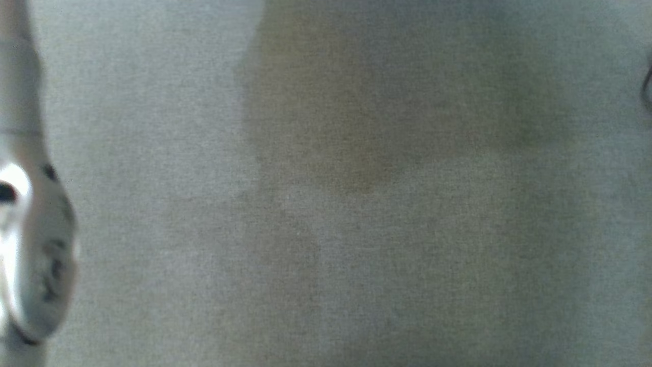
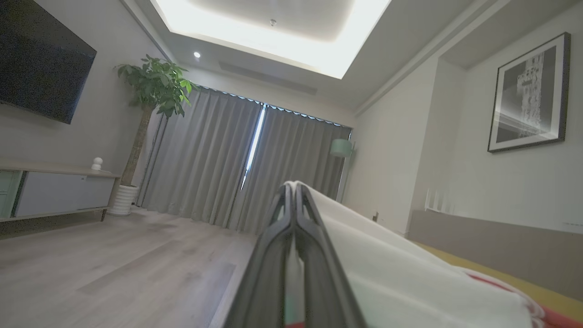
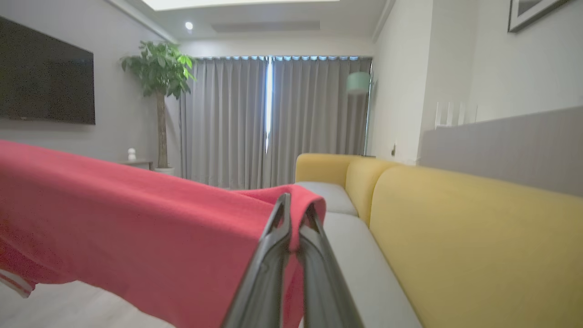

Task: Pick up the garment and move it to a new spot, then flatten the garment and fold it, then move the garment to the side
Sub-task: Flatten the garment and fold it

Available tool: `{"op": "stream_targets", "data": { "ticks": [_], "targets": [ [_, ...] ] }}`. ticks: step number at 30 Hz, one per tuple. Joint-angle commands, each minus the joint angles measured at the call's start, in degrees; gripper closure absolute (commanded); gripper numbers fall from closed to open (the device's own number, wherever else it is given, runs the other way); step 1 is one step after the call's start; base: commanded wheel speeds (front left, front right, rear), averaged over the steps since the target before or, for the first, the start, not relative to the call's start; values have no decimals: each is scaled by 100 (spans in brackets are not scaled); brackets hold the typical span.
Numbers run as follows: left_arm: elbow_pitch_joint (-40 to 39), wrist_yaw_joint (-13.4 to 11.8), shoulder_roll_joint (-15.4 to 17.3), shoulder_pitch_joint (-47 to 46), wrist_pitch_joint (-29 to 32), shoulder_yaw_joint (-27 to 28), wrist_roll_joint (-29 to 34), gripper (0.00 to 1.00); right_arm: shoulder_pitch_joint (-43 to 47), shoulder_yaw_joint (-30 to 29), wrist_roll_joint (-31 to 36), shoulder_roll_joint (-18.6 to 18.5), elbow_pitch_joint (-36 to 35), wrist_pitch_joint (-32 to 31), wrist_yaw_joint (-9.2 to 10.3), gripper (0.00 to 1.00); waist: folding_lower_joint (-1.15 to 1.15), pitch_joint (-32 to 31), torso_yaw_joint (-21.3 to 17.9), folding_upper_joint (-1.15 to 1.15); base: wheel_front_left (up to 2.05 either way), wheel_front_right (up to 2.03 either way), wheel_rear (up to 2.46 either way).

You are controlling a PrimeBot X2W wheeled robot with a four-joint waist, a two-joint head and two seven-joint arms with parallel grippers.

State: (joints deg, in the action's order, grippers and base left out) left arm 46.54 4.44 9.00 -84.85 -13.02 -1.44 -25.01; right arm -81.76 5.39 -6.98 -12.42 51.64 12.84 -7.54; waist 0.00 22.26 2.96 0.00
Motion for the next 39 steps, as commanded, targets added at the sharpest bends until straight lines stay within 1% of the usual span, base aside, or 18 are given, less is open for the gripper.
{"op": "stream_targets", "data": {
  "ticks": [1, 4, 6, 9, 12, 15, 18, 20, 23, 25, 26, 31, 39],
  "targets": [
    [-13, 74, 181, 215, -59, -18, -35, 100, 209, 87, -44, 86, 81, 64, 5, 100, 0, -98, 52, 0, 0, 0, 0],
    [159, 198, 136, 839, -105, -149, -85, 100, 688, 331, -269, 93, 517, 24, 5, 100, 0, -236, 85, 0, 0, 0, 0],
    [224, 244, 128, 1370, -119, -222, -143, 100, 1045, 544, -494, 76, 758, -131, 5, 100, 0, -360, 107, 0, 0, 0, 0],
    [211, 283, 158, 2206, -82, -396, -223, 100, 1594, 972, -813, -4, 971, -474, 5, 100, 0, -556, 120, 0, 0, 0, 0],
    [20, 298, 230, 3033, 50, -615, -316, 100, 2134, 1491, -1217, -126, 960, -945, 5, 100, 0, -773, 128, 0, 0, 0, 0],
    [-376, 301, 298, 3809, 301, -879, -527, 100, 2655, 2032, -1698, -353, 673, -1395, 5, 100, 0, -1000, 132, 0, 0, 0, 0],
    [-950, 302, 438, 4534, 629, -1197, -755, 100, 3121, 2561, -2182, -689, 209, -1787, 5, 100, 0, -1214, 138, 0, 0, 0, 0],
    [-1369, 303, 581, 4970, 811, -1341, -863, 100, 3387, 2821, -2502, -938, -120, -1997, 5, 100, 0, -1338, 148, 0, 0, 0, 0],
    [-1940, 302, 736, 5550, 1062, -1398, -992, 100, 3760, 3121, -2904, -1296, -553, -2231, 5, 100, 0, -1516, 169, 0, 0, 0, 0],
    [-2302, 265, 814, 5891, 1239, -1429, -1038, 100, 3988, 3254, -3131, -1487, -791, -2335, 5, 100, 0, -1636, 182, 0, 0, 0, 0],
    [-2302, 265, 814, 5891, 1239, -1429, -1038, 100, 3988, 3254, -3131, -1487, -791, -2335, 5, 100, 0, -1636, 182, 0, 0, 0, 0],
    [-3187, 78, 971, 6642, 1679, -1488, -1147, 100, 4476, 3469, -3466, -1823, -1244, -2478, 5, 100, 0, -1901, 189, 0, 0, 0, 0],
    [-4237, -146, 1247, 7703, 2309, -1677, -1242, 100, 5260, 3597, -3787, -2067, -1781, -2697, 5, 100, 0, -2322, 137, 0, 0, 0, 0]
  ]
}}
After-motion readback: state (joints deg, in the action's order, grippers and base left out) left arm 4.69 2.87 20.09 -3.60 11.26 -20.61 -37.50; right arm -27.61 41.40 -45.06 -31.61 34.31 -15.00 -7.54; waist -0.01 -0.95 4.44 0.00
